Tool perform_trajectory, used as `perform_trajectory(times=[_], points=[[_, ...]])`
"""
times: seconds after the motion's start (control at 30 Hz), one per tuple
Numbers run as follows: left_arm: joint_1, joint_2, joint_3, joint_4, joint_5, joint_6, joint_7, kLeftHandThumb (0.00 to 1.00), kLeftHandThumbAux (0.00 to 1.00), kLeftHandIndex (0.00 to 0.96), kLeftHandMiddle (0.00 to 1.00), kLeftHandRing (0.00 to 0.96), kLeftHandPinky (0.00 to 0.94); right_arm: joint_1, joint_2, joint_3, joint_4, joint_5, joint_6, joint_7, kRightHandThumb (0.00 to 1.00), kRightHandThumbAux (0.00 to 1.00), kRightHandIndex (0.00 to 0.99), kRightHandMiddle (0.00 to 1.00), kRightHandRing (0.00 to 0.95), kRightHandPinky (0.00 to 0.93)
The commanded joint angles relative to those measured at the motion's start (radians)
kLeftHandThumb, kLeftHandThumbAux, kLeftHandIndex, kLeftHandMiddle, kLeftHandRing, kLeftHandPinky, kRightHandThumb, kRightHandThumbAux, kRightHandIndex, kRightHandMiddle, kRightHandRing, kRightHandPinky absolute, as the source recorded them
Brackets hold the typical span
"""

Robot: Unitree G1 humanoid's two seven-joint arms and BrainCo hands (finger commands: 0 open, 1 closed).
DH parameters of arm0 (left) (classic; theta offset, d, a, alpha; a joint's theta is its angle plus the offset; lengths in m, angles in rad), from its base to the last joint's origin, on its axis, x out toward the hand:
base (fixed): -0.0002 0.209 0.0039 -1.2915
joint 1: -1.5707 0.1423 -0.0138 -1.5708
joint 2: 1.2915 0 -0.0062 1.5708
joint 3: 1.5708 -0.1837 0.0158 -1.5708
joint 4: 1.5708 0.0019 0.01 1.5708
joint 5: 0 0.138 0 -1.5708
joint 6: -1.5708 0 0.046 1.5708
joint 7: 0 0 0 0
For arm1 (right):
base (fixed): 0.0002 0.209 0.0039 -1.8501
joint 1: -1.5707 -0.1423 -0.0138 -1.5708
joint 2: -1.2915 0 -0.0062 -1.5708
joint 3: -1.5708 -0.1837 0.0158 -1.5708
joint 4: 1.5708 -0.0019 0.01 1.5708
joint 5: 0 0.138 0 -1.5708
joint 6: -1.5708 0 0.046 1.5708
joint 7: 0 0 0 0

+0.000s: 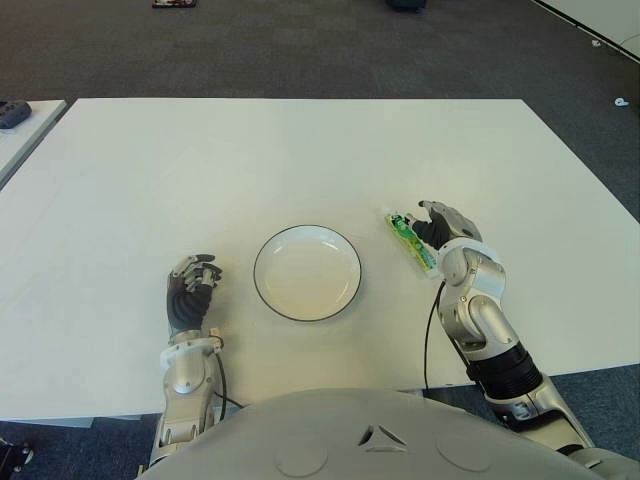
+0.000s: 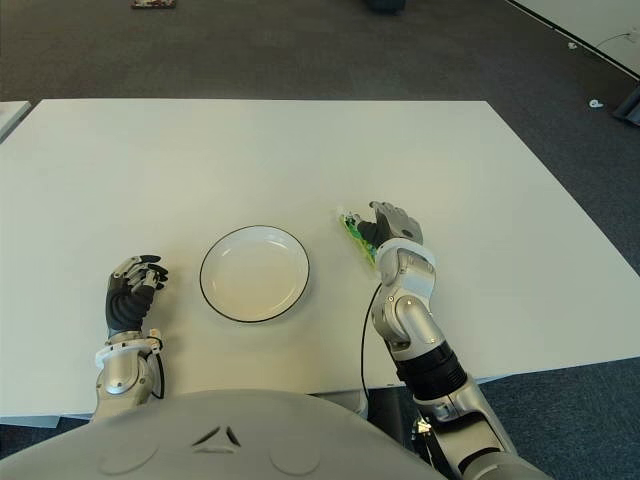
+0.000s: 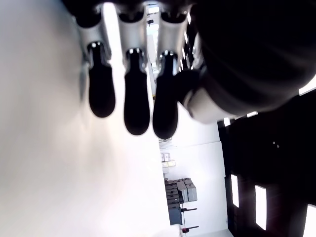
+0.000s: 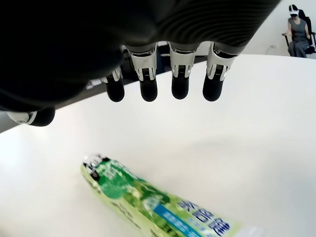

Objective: Put the toothpaste on the table into the plate.

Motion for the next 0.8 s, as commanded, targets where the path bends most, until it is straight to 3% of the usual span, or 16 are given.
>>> perform_trajectory(times=[0.03, 0.37, 0.8], points=[[-0.01, 0.001, -0.003, 0.033, 0.001, 0.015, -0.005, 0.704, 0.716, 0.429, 0.564, 0.572, 0.547, 0.018, -0.019, 0.01, 0.032, -0.015, -0.008, 0.019, 0.505, 0.095, 0.0, 0.0, 0.0, 0.0], [-0.014, -0.01, -0.005, 0.04, 0.012, 0.017, 0.012, 0.704, 0.716, 0.43, 0.564, 0.566, 0.54, 0.021, -0.059, 0.057, 0.088, -0.061, -0.016, 0.086, 0.503, 0.099, 0.0, 0.0, 0.0, 0.0], [-0.009, -0.019, -0.01, 0.022, 0.023, 0.05, 0.011, 0.705, 0.716, 0.43, 0.572, 0.568, 0.531, 0.039, -0.068, 0.078, 0.171, -0.114, -0.012, 0.099, 0.49, 0.092, 0.0, 0.0, 0.0, 0.0]])
